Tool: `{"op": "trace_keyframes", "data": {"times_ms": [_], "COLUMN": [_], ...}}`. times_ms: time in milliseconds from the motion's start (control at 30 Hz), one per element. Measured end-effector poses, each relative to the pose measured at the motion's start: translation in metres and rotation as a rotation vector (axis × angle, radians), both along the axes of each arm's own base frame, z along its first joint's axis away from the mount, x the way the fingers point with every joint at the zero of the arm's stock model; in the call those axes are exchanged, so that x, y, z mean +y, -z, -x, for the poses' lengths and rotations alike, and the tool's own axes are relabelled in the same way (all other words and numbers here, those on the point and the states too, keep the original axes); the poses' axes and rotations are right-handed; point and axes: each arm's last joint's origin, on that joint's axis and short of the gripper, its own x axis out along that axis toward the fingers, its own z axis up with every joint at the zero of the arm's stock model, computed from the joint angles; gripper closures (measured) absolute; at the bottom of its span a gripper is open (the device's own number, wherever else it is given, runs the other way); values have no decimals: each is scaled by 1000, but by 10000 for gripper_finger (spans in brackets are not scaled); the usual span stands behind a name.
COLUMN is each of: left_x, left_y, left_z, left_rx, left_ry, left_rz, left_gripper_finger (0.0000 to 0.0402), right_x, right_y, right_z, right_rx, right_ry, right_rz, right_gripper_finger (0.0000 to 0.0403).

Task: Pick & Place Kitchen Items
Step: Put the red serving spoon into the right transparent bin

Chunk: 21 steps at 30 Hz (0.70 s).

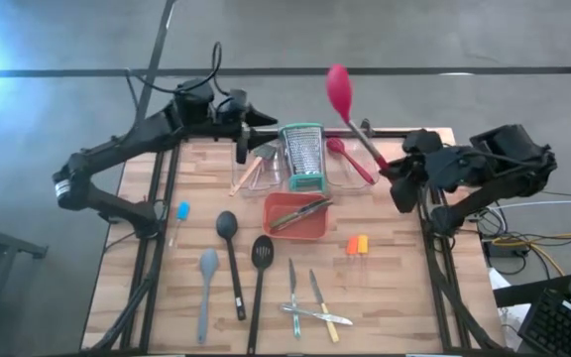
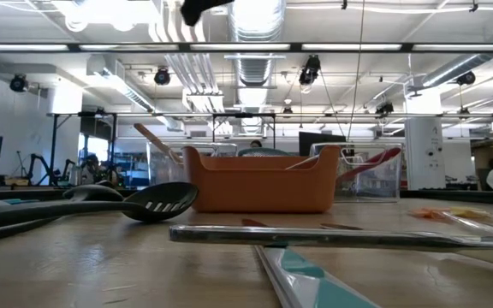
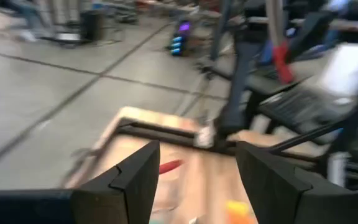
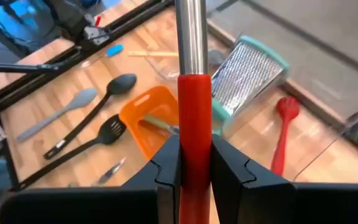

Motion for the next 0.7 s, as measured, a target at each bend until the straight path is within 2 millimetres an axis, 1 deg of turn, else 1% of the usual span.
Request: {"op": "trace_keyframes", "data": {"times_ms": [67,133,200,267,400,533,700], "left_x": [-4,-6,-8,-10,-15,-15,-16], "left_y": [-2,-2,-1,-2,-7,-7,-8], "left_z": [11,19,26,31,42,44,45], "left_rx": [35,67,102,109,109,106,97], "left_ry": [-50,-87,-97,-104,-116,-148,-148], "left_rz": [-17,-12,2,-2,-32,16,29], "left_gripper_finger": [184,184,184,184,184,184,184], "right_x": [-7,-16,-23,-31,-46,-59,-75], "right_y": [6,16,24,35,59,85,113], "right_z": [-3,-6,-5,-4,-1,-1,-9], "right_rx": [40,97,131,174,248,346,456], "right_ry": [34,57,55,100,150,181,198], "right_rz": [-32,-89,-159,-200,-335,-467,-496], "right_gripper_finger": [358,358,358,358,358,358,358]}}
